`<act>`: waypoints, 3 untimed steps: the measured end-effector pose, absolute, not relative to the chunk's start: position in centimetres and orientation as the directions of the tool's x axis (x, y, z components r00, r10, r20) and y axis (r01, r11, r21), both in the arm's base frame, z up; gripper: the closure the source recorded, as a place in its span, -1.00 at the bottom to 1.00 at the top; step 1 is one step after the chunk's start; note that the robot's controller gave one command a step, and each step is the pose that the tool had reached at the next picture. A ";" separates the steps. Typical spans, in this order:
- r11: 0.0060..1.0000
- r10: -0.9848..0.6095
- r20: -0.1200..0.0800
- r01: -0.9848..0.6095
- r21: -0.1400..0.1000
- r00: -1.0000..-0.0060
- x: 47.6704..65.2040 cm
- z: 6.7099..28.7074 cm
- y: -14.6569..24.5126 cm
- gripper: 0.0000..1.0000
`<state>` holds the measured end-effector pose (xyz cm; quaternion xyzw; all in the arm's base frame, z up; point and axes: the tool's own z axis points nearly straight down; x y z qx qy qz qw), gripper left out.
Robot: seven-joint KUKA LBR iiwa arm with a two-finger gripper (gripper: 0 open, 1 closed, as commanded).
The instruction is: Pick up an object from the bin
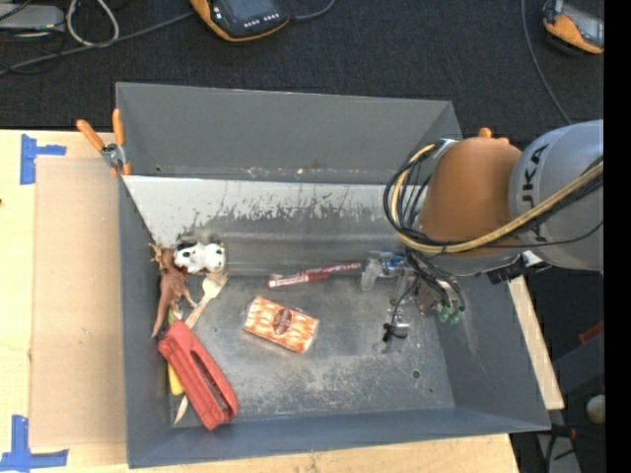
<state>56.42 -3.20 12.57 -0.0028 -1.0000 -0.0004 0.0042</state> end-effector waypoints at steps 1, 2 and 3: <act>1.000 0.004 0.001 0.004 0.001 -1.000 56.6 13.0 -3.2 -1.00; 1.000 0.007 0.002 0.007 0.004 -1.000 62.2 6.7 2.6 -1.00; 0.993 -0.116 -0.005 -0.116 -0.001 -0.993 59.5 10.3 7.0 -1.00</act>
Offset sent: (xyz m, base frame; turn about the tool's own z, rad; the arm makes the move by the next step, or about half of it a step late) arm 0.0563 0.0536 -0.0557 0.0068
